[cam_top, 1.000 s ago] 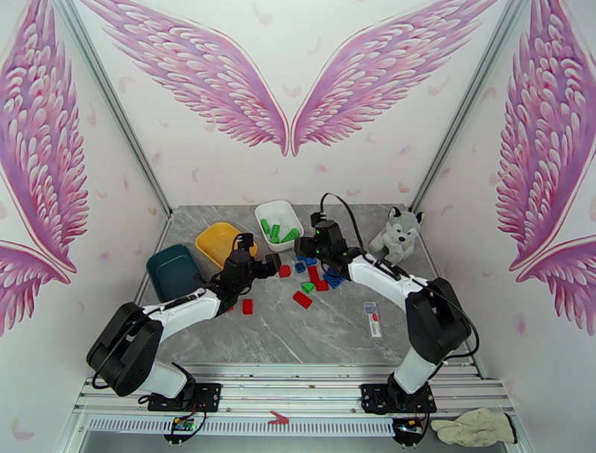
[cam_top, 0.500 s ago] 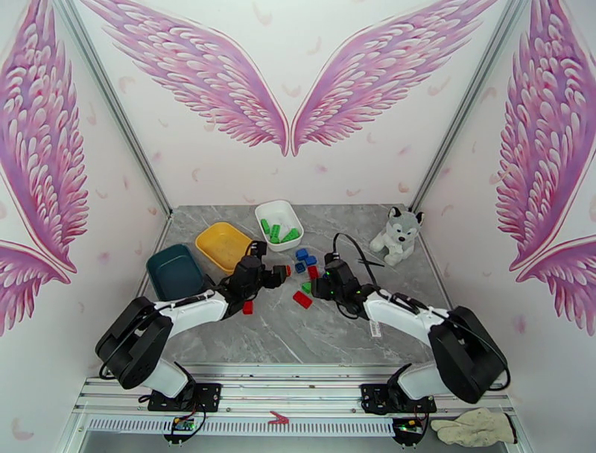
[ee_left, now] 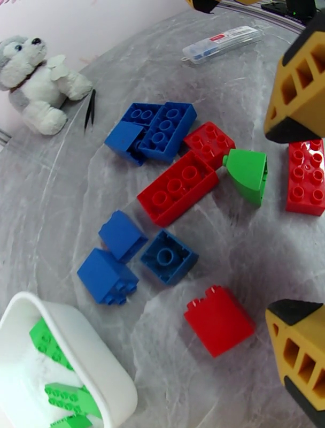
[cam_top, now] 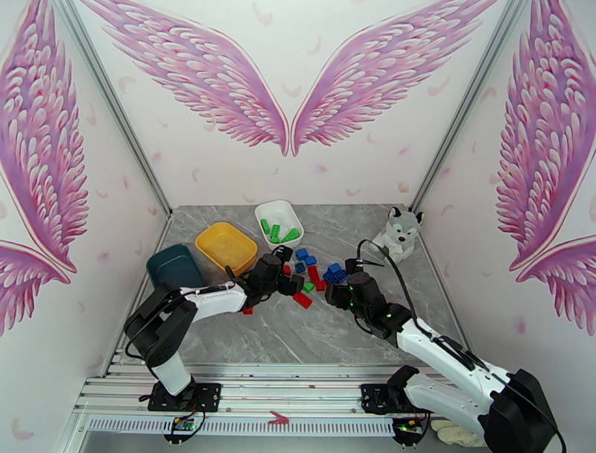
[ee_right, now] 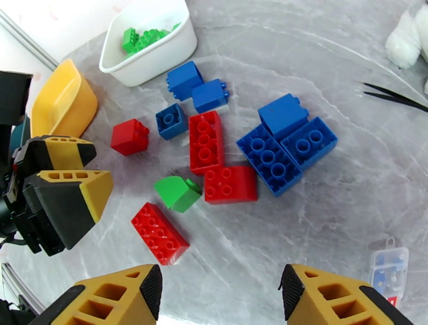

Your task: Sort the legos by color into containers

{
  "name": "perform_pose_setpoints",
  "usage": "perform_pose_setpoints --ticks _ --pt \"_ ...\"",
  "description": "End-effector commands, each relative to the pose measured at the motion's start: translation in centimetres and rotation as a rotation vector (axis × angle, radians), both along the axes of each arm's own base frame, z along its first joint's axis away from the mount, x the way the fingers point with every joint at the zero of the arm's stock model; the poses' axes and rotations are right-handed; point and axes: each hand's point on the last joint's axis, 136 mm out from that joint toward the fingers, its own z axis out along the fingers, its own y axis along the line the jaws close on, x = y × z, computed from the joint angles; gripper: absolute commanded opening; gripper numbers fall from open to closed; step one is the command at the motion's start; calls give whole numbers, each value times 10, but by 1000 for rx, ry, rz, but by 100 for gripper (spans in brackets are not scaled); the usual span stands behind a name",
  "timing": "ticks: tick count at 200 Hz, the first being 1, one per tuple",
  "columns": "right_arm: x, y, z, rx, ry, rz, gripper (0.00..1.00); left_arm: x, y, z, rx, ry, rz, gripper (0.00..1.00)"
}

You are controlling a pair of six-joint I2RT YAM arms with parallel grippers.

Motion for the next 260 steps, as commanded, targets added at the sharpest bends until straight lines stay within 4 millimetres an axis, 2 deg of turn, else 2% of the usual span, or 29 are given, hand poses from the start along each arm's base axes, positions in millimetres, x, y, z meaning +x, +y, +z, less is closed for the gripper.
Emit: perform_pose_setpoints --ticks 1,60,102,161,191,193,200,240,260 --pt "-6 -8 -8 -15 24 -30 67 -3 -16 -4 37 15 -55 82" --pt "-7 -7 -11 -6 29 -29 68 0 -32 -18 170 -3 -68 78" --pt "-9 -10 -11 -9 26 -36 69 5 -37 -32 272 -15 -52 74" --pt "-12 -15 -11 -14 19 -48 68 13 -48 -39 302 -23 -60 67" --pt "-13 -16 -9 -13 13 -48 68 12 -48 -51 327 -5 -66 63" --pt "-13 -16 -9 -13 13 -47 68 17 -53 -43 313 -19 -63 62" --pt "-12 -16 -9 -13 12 -50 68 19 -56 -41 309 -23 -64 61" --pt "-13 -17 -9 -17 10 -51 68 18 -58 -45 313 -11 -75 56" --pt "-12 -17 -8 -16 6 -51 68 15 -56 -49 324 1 -74 56"
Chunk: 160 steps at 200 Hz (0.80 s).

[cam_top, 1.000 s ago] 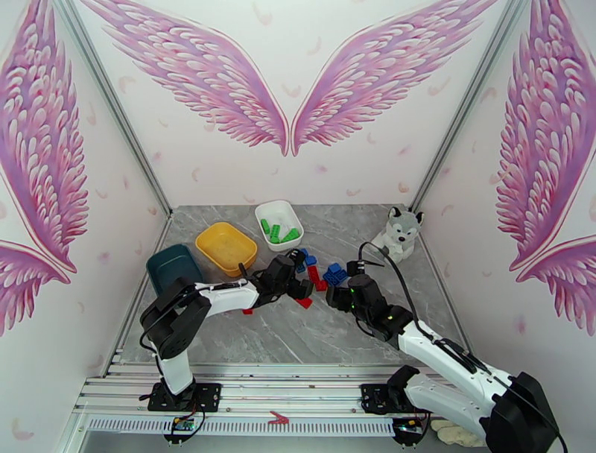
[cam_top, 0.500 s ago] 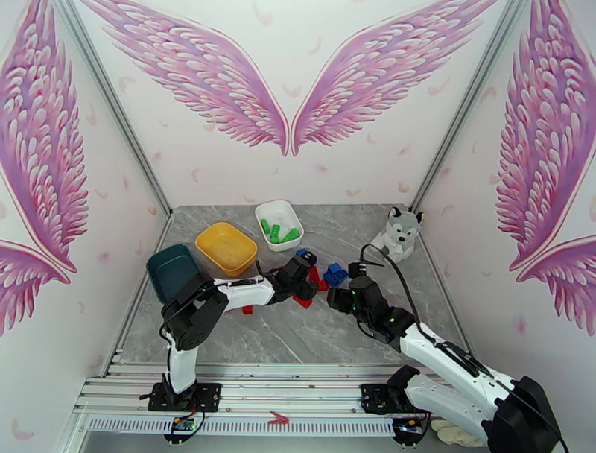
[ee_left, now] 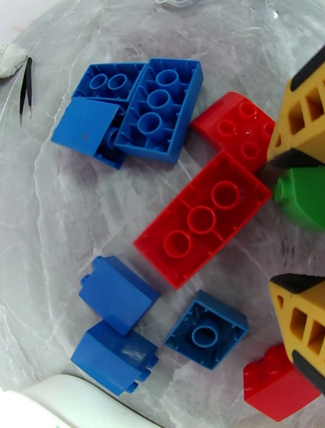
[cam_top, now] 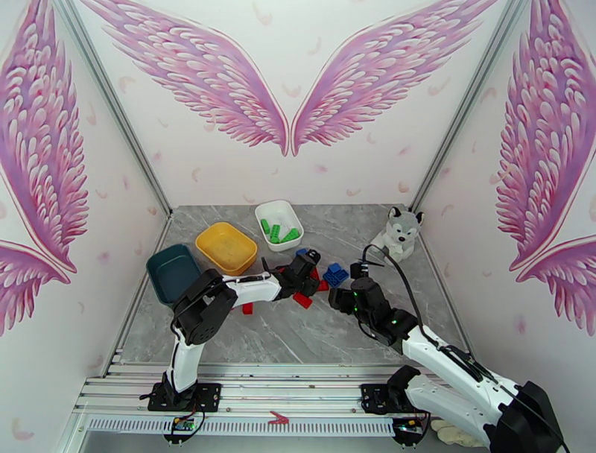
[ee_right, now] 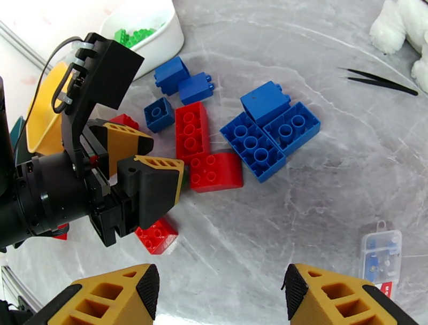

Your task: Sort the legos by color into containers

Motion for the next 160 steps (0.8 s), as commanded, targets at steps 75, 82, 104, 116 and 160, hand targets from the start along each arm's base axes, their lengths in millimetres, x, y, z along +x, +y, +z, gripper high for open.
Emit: perform_pose_setpoints --ticks 75,82,104,116,160 --pt "-1 -3 -6 -11 5 -13 68 -9 -1 -6 26 27 -8 57" --pt "0 -3 -6 -10 4 -11 68 -10 -1 -7 27 29 -9 55" --pt "-1 -3 -8 -11 7 -14 68 -11 -1 -8 27 33 -10 53" --pt "0 -3 -8 -9 6 -14 68 -12 0 -9 28 37 -9 52" --pt "1 -1 -9 -5 8 -9 68 -13 1 -8 27 40 -9 56"
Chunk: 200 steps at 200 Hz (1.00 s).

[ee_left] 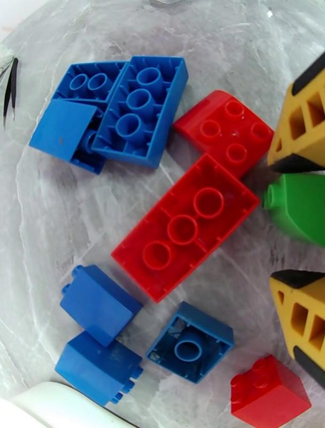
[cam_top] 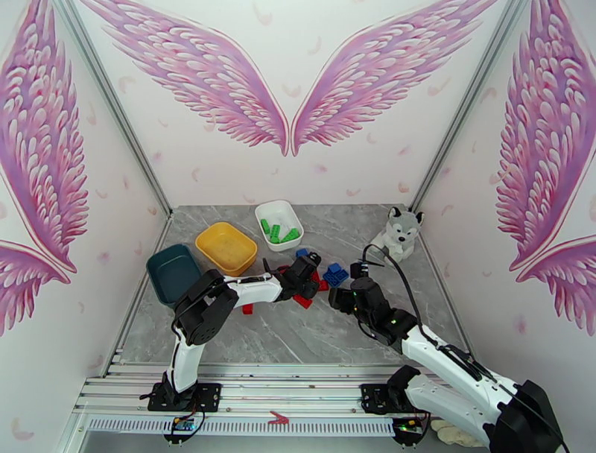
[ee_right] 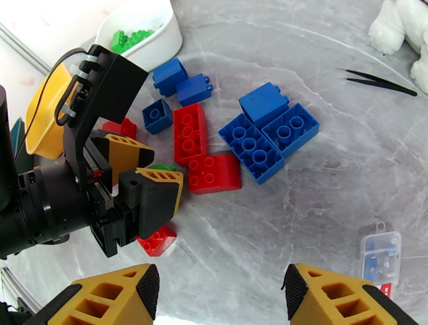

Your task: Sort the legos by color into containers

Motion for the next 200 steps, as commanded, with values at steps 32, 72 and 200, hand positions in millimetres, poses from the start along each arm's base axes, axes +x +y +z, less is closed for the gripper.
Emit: perform_pose_setpoints --ticks 32,72,200 --pt "-1 -1 -7 0 8 -5 68 -14 11 -14 29 41 2 55" --pt "0 0 -7 3 9 -2 68 -14 11 -15 29 38 5 52" --pt "4 10 -10 19 17 27 68 4 13 36 -78 -57 44 40"
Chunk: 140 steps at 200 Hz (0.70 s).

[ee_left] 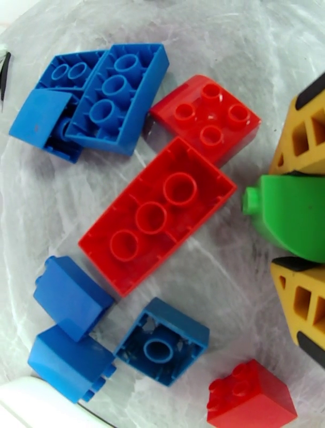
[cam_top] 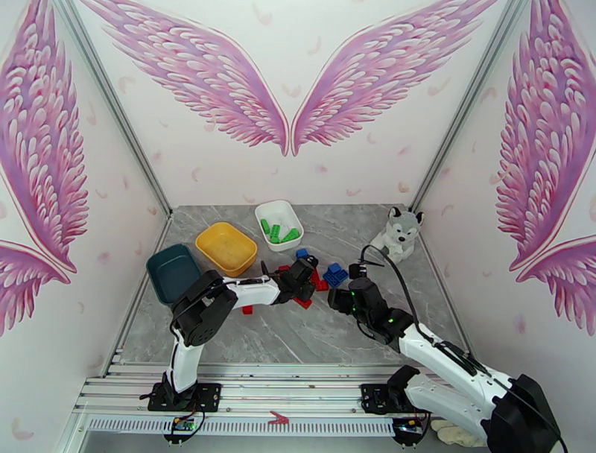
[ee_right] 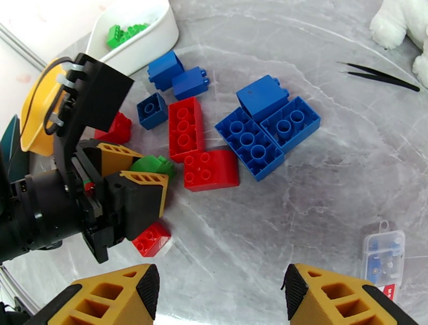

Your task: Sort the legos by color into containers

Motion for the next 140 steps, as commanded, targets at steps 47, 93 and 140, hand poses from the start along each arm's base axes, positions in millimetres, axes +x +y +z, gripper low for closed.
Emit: perform_pose_setpoints --ticks 47,93,140 --pt "16 27 1 51 41 52 79 31 14 58 -140 -72 58 38" --pt "36 34 7 54 69 0 82 58 26 86 -184 -112 93 36" --pt "45 39 7 43 67 5 81 95 50 139 -233 -214 166 36"
